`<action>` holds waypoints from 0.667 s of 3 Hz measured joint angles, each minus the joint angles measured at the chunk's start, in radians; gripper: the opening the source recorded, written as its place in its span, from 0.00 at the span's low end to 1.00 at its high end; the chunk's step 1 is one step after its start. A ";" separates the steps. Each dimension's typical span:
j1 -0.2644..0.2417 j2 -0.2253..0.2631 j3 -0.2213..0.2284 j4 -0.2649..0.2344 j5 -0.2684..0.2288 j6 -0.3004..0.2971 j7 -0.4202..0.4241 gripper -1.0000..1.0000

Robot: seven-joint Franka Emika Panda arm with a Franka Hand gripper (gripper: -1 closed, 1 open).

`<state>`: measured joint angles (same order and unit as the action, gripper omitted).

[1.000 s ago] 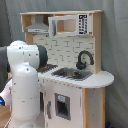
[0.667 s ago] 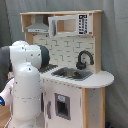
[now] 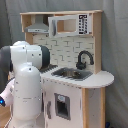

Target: Play with the kitchen

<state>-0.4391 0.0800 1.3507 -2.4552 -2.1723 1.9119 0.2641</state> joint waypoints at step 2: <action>0.000 0.000 0.001 0.002 0.000 0.003 0.214 0.00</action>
<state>-0.4391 0.0805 1.3513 -2.4534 -2.1721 1.9152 0.4778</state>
